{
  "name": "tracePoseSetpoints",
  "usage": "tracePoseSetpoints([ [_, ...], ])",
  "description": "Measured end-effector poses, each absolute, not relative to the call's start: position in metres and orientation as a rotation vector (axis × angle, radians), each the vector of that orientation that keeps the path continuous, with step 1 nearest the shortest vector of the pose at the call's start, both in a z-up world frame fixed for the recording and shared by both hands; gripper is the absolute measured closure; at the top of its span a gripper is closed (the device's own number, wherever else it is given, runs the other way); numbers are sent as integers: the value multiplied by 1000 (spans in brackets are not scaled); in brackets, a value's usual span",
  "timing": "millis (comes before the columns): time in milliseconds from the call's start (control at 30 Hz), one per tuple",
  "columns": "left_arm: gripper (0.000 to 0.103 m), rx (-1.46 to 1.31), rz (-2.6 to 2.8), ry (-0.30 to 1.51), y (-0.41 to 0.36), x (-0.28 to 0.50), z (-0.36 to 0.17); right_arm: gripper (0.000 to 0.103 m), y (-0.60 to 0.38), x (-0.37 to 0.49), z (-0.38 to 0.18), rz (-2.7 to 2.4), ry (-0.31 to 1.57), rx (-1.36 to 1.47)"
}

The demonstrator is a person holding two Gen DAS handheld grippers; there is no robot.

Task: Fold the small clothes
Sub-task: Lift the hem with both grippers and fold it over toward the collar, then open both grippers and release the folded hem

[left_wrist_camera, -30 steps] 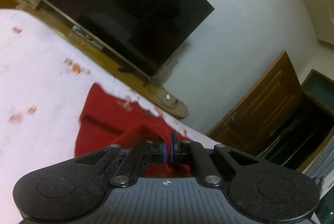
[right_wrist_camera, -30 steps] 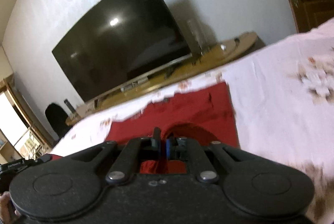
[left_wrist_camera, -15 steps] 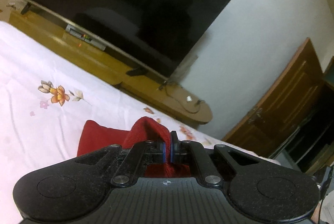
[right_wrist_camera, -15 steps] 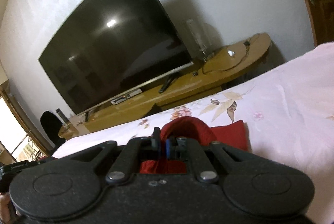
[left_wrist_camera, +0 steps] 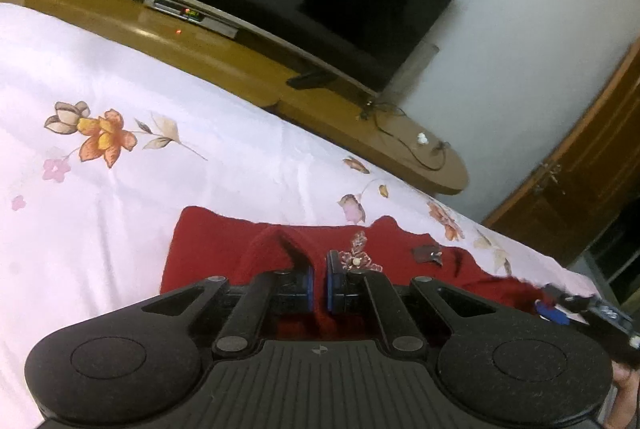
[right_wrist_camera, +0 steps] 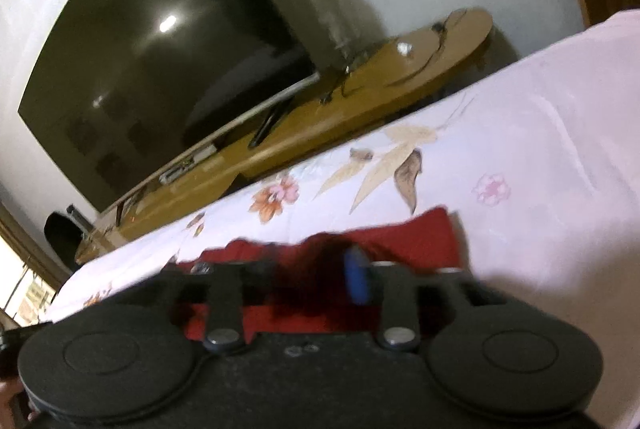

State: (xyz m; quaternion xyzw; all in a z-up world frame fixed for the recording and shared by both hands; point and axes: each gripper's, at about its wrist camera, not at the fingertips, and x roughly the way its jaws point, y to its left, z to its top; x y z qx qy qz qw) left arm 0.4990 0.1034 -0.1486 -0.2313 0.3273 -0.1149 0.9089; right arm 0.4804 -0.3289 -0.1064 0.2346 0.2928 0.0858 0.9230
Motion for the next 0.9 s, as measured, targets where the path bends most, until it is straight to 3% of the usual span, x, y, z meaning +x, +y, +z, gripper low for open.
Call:
tracePoseSetpoints([
  [33,89,-458,-238,652,100,496,-144,21,-330,478,-105,172,575,481],
  [67,79,-437,-245,634,99,495,-142,19,-332,474,-102,166,546,482],
  [100,44,-416,-233,618,97,495,-139,22,-334,471,-100,175,525,486],
  [133,17,-392,-209,592,96,494,-135,28,-335,469,-98,187,525,492],
  [233,16,-395,-218,556,102,496,-131,33,-334,474,-98,195,543,461],
  [367,19,-305,-225,619,99,508,-135,36,-323,483,-101,195,581,361],
  [500,55,-243,-175,737,98,526,-152,36,-304,496,-107,193,645,234],
  [567,72,-202,-176,729,96,525,-155,45,-293,503,-114,168,688,143],
  [600,91,-185,-178,731,94,526,-156,56,-288,504,-116,152,695,105],
  [633,102,-191,-176,722,94,526,-154,74,-284,503,-117,136,691,71],
  [733,102,-170,-137,624,91,515,-144,94,-284,497,-112,100,642,30],
  [900,102,-109,-112,595,81,517,-145,95,-291,489,-106,47,574,-20],
])
